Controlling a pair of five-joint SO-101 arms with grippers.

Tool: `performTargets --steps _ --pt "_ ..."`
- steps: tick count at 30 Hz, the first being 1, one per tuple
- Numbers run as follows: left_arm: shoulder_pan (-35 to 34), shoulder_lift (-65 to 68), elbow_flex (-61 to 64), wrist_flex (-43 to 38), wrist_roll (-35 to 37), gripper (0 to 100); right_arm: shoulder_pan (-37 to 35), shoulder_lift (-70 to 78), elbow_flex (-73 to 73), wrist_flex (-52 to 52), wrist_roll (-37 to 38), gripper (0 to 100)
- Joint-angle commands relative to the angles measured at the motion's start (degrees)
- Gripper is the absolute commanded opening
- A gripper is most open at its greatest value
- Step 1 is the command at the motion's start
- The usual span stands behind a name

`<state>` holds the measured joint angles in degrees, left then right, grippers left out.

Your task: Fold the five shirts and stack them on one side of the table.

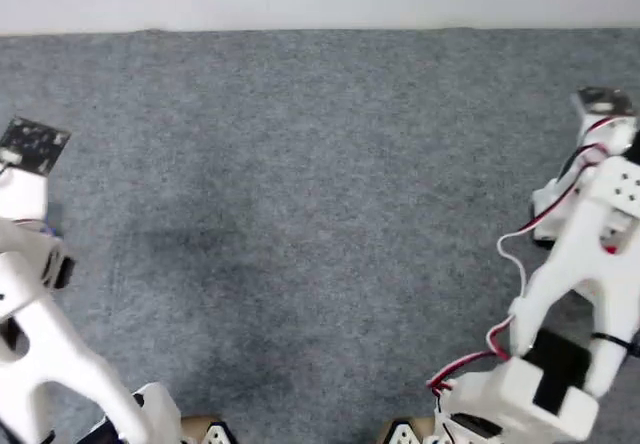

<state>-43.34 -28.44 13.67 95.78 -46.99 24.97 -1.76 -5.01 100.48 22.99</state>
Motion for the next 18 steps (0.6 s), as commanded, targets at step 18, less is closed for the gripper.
performTargets --steps 18 --pt "-9.6 37.9 -1.7 -32.9 -20.0 23 -0.7 -11.3 9.4 2.5 -0.6 1.0"
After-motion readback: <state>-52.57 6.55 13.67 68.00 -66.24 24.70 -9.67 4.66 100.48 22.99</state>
